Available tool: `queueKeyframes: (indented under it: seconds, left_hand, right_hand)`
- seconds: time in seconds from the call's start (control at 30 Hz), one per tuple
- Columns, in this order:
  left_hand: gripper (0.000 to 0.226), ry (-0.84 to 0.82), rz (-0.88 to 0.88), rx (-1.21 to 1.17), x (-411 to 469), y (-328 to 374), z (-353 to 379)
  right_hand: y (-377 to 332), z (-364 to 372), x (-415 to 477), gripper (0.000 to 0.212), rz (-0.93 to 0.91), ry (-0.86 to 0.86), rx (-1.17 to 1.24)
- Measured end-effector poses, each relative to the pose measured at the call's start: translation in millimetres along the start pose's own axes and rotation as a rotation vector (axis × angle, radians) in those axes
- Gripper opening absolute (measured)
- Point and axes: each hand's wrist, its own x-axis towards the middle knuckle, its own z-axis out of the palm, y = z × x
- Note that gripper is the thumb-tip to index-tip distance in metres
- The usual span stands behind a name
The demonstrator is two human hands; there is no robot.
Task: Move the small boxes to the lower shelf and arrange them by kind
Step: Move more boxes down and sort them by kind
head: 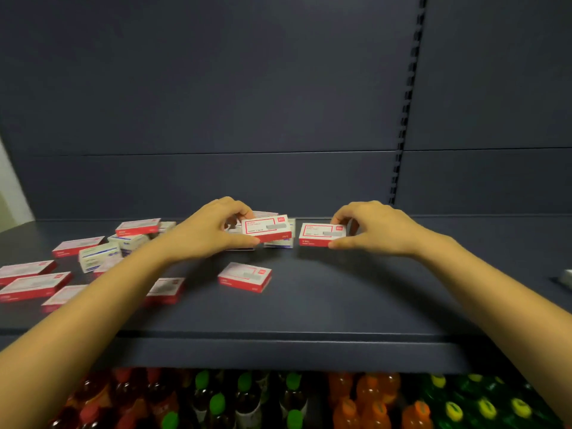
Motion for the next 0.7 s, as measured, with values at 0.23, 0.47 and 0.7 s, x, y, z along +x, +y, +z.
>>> queueKeyframes:
  seconds: [0.23, 0.47, 0.7]
  left_hand:
    - [0.031, -0.066, 0.120, -0.158, 31.6, 93.9, 43.6]
    - [0.032, -0.098, 0.223, -0.231, 48.3, 199.3, 92.5]
    - [0.034, -0.122, 0.269, -0.253, 56.0, 297.6, 150.3]
  right_hand:
    - [73.1, -47.6, -77.2, 0.042, 0.162, 0.047, 0.031]
    - [144.3, -93.8, -165.5, 0.043, 0.247, 0.094, -0.016]
    - [218.9, -130.4, -258.0, 0.041, 0.295, 0.079, -0.047]
